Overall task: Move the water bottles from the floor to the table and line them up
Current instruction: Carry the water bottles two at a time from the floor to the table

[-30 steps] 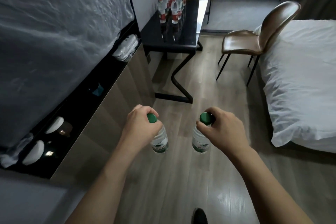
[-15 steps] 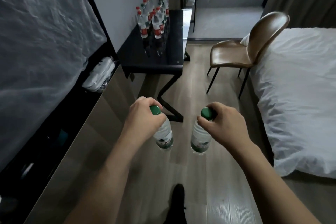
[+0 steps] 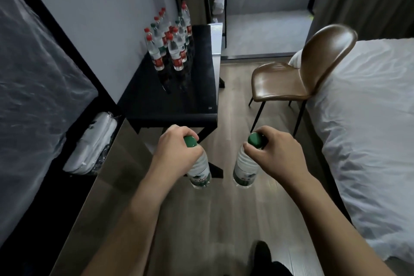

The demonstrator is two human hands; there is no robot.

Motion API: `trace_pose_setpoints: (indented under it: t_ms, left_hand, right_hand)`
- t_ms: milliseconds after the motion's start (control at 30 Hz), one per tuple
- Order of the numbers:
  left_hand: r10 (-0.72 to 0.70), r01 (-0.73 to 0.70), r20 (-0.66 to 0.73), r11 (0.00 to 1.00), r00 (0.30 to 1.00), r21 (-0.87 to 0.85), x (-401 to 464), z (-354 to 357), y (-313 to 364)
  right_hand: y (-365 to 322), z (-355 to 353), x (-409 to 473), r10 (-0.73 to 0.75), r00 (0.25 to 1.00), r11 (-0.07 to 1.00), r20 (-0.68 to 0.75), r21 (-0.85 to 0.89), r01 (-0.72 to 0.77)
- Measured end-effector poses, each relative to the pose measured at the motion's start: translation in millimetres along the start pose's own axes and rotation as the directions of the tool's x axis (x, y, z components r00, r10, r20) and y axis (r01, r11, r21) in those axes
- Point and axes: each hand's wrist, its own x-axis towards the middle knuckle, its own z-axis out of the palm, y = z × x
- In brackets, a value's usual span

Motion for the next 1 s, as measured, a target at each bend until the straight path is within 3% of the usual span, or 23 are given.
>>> trace_pose_setpoints:
  t_ms: [333,667,1000]
  left_hand:
    - [-0.084,0.084,0.012,0.996,0.996,-0.019,175.4,72.2,50.5]
    - [-0.081,0.078,-0.038,0.993,0.996,-0.084,329.0,104.4,113.5]
    - [-0.156,0.152,-0.027,0.982,0.987,-0.11,493.8,143.7,106.6]
  right_hand:
    - [61.2,21.1,186.9,-0.067,0.992,0.998,0.102,-0.015,0.069]
    - [104.1,9.5,365.5,-0.109,0.992,0.994,0.071,0.02,0.108]
    - [117.9,65.5,543.1,-0.154,0.975,0.986,0.157,-0.044,0.163]
